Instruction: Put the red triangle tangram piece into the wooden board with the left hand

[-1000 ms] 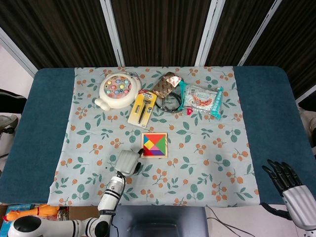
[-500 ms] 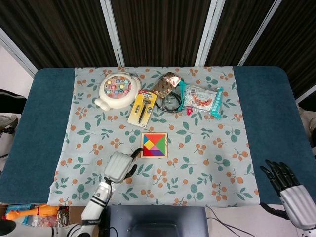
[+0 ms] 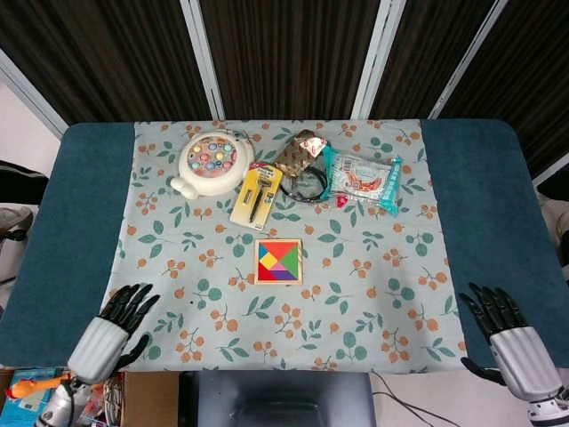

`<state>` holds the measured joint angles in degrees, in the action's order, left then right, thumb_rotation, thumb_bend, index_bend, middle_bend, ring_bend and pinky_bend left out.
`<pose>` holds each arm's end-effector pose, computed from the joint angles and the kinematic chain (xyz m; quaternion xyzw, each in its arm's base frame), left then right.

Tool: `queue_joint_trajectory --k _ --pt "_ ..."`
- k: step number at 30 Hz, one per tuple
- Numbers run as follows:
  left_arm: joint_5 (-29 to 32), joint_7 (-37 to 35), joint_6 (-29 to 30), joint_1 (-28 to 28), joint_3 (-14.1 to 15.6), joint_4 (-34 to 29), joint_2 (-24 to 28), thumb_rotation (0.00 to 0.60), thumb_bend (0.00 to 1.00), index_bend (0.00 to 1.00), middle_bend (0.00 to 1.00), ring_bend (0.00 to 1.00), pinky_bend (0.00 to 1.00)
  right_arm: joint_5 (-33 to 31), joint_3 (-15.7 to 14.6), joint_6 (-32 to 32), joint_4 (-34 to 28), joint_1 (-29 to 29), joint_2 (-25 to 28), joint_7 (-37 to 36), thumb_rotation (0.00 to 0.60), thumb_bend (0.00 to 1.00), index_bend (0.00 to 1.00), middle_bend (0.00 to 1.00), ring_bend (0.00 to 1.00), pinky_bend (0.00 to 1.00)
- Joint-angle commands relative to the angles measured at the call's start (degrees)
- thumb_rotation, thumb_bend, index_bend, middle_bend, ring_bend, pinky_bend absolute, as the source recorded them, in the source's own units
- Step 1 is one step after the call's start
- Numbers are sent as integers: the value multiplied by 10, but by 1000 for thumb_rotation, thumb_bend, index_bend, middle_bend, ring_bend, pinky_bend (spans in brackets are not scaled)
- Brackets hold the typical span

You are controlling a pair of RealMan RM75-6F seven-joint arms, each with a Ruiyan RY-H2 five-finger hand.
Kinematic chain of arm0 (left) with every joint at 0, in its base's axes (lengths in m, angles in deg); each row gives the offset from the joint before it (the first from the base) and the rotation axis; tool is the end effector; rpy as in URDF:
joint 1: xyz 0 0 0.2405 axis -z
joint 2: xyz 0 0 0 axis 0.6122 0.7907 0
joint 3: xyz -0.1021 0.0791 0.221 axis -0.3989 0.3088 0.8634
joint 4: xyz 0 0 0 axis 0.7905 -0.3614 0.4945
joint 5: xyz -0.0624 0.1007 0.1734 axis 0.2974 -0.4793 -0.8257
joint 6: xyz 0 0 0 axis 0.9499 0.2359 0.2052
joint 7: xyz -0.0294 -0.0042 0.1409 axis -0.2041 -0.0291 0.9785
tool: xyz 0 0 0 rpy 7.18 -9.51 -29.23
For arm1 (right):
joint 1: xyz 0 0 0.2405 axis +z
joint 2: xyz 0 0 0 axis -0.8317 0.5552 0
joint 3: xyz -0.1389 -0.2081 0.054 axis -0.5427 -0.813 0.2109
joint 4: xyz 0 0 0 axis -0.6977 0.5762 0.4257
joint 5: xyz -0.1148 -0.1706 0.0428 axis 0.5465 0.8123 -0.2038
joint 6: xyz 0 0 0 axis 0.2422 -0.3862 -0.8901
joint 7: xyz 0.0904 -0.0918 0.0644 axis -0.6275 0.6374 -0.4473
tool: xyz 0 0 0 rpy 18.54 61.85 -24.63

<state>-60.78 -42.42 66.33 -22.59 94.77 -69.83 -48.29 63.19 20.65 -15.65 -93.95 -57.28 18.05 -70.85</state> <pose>-0.2660 0.1559 0.0717 -0.7222 -0.2880 -0.4563 0.4327 -0.2916 -0.1162 0.1567 0.6825 -0.3445 0.3692 0.5284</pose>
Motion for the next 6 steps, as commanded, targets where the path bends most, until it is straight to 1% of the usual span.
queue_joint_trajectory --k 1,6 --pt "-28 -41 28 -37 6 35 12 600 413 0 0 0 98 -6 2 15 -9 4 -9 24 600 58 0 0 0 0" --pt "-19 -58 14 -44 -4 17 31 600 412 0 0 0 96 1 -2 15 -10 3 -11 35 600 57 0 0 0 0"
